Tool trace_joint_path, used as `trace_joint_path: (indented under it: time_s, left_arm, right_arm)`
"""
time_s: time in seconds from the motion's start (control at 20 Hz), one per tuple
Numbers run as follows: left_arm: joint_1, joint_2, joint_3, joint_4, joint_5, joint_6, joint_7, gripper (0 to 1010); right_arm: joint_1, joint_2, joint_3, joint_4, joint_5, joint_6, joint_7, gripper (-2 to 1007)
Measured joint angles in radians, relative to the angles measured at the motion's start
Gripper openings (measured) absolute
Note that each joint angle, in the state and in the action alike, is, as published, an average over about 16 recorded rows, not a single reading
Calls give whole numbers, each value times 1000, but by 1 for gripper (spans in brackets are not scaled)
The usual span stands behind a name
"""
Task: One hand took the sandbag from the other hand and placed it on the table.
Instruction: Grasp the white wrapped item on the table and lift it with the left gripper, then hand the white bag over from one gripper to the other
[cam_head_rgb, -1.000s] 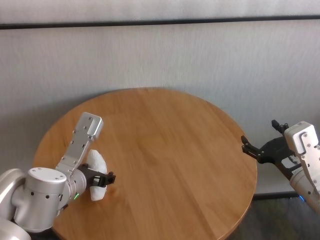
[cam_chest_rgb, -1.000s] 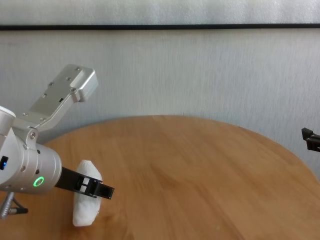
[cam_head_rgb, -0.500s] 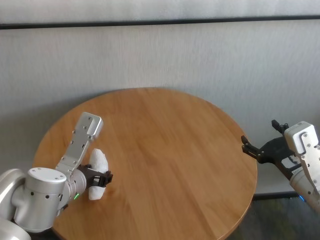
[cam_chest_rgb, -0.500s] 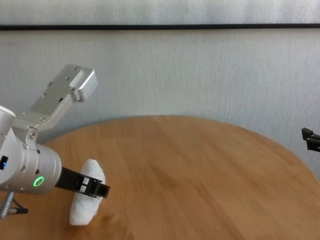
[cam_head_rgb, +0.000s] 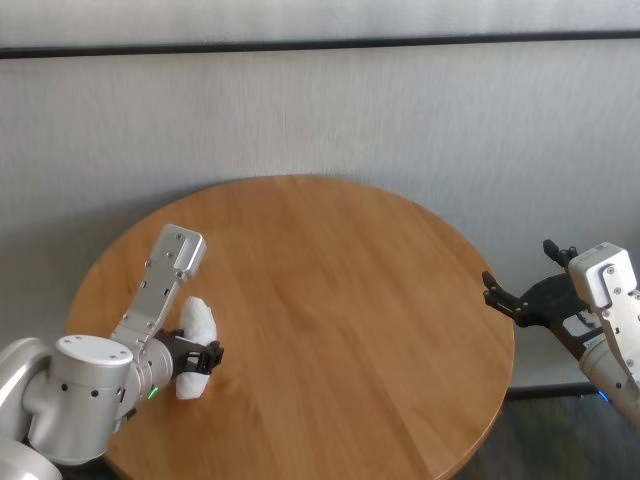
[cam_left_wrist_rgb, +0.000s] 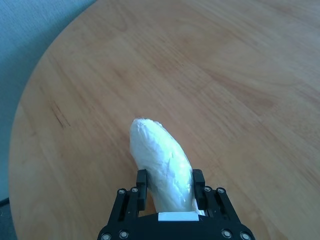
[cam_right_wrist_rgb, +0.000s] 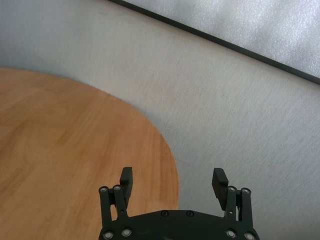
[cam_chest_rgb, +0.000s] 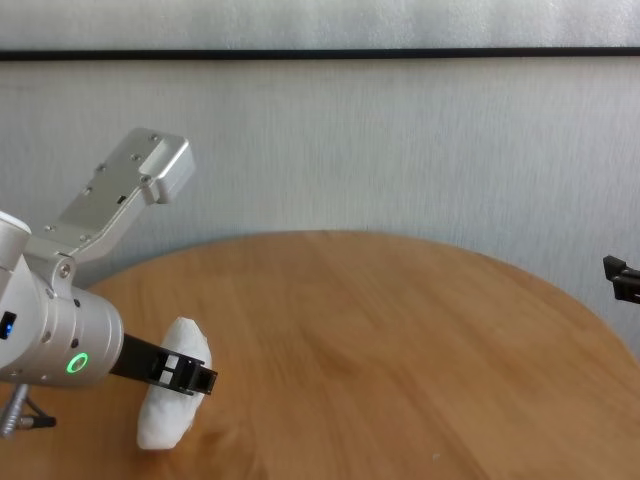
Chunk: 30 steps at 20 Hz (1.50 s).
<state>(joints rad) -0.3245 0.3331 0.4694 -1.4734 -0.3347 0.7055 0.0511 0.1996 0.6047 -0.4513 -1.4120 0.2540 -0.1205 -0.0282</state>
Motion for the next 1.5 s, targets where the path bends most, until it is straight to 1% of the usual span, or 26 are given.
trace_joint_path:
  time_s: [0.65,1.2,1.35,1.5]
  left_arm:
    - [0,-1,-1,-1,-1,1,1,507]
    - [1,0,-1,-1,-1,0,-2,484]
    - [-1,1,0,-3,0,-6,-10,484]
    - [-6,3,1,-6,3,-21,-24,484]
  right_arm:
    - [0,0,0,0,0,0,0,1001]
    - [0,0,0,0,0,0,0,1001]
    - [0,0,0,0,0,0,0,1001]
    - [0,0,0,0,0,0,0,1001]
